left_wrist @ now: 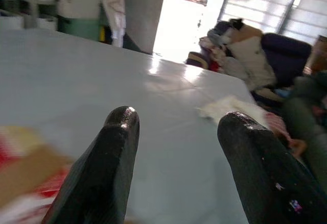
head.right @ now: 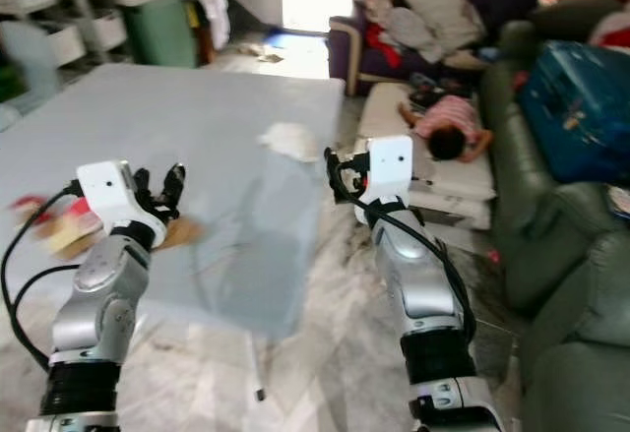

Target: Picking trash to rubbish bin

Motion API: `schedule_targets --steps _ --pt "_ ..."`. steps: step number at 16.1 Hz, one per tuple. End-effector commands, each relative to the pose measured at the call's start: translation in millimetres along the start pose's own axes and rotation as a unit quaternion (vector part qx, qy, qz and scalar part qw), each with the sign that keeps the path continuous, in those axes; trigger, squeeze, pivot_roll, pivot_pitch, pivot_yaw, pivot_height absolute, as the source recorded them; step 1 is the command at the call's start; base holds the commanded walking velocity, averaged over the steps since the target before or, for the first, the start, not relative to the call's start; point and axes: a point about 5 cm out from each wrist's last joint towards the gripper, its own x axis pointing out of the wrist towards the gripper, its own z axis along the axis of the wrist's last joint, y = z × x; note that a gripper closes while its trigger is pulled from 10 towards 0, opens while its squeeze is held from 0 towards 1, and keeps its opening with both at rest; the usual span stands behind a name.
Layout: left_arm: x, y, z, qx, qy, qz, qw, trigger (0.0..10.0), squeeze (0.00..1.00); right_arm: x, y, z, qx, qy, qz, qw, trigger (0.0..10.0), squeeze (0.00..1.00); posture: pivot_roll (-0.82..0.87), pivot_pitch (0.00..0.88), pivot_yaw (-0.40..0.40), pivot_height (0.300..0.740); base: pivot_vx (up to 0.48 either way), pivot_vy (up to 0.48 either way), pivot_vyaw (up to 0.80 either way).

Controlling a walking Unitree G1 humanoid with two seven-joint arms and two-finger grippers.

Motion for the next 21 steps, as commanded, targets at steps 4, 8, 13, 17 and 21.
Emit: schedule_targets --steps 4,8,13,17,21 --pt "-2.0 -2.9 1 0.006 -0.003 0.008 1.000 10.0 0.00 1.1 -8.6 -1 -0.013 0.011 0.011 1.000 10.0 0.00 0.02 0.000 -0.029 0.740 0.226 0.000 0.00" --pt "-16.3 6.1 2 0.058 -0.014 0.038 0.998 10.0 0.00 5.0 -16.0 4 -0.037 0.012 0.033 0.999 10.0 0.00 0.04 0.000 -0.029 0.740 0.000 0.000 0.00" --pt "-37.6 9.3 -7 0.066 0.006 0.050 0.997 10.0 0.00 14.4 -19.3 9 -0.065 0.003 0.054 0.996 10.0 0.00 0.07 0.010 -0.035 0.740 0.000 0.000 0.00" --pt "-38.0 6.4 -4 0.061 0.006 0.046 0.997 10.0 0.00 14.1 -13.6 7 -0.070 -0.002 0.061 0.996 10.0 0.00 0.07 0.023 -0.026 0.740 0.000 0.000 0.00" --pt "-37.0 5.1 -4 0.064 0.012 0.038 0.997 10.0 0.00 12.3 -16.5 7 -0.071 -0.009 0.054 0.996 10.0 0.00 0.06 0.028 -0.016 0.740 0.000 0.000 0.58"
